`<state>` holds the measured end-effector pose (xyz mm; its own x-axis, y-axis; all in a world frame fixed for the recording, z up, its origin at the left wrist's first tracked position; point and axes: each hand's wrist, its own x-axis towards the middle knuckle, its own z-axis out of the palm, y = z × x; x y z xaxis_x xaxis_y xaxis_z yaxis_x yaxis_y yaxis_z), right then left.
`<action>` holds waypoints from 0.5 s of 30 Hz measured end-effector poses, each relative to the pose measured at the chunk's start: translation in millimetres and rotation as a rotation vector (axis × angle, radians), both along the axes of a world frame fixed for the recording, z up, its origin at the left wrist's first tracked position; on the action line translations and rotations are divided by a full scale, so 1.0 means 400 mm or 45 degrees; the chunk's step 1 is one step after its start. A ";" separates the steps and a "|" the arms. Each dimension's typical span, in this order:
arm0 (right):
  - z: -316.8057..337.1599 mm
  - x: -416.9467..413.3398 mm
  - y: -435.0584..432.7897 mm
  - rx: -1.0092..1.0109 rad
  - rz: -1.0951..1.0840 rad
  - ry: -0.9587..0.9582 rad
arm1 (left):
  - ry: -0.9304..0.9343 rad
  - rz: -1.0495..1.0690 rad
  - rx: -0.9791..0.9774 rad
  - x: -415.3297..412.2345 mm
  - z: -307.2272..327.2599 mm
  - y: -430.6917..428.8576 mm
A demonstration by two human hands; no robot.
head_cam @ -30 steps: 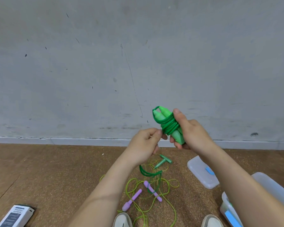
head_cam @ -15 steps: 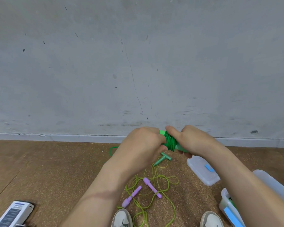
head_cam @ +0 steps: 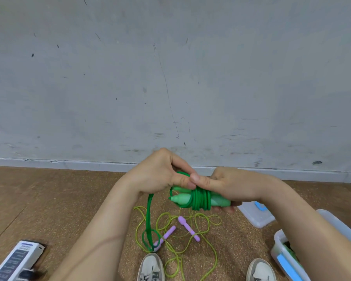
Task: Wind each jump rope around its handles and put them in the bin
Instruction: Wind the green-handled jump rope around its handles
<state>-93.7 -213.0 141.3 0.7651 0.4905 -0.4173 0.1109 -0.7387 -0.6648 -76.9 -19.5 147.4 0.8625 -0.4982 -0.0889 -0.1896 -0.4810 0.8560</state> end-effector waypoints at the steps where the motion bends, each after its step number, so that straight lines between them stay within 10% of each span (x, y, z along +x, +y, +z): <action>1: -0.001 0.001 -0.002 0.010 0.010 0.006 | -0.001 -0.003 0.002 0.002 -0.002 0.002; 9: -0.044 0.009 0.022 0.088 -0.058 -0.138 | 0.111 -0.013 -0.095 0.027 -0.011 0.016; 15: -0.026 0.006 0.043 0.550 -0.123 -0.152 | 0.467 0.132 -0.634 0.049 -0.051 0.007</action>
<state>-91.1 -195.7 130.9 0.8462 0.5239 -0.0968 0.1492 -0.4075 -0.9009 -57.3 -16.7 127.0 0.8660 -0.4714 -0.1672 0.1853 -0.0081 0.9827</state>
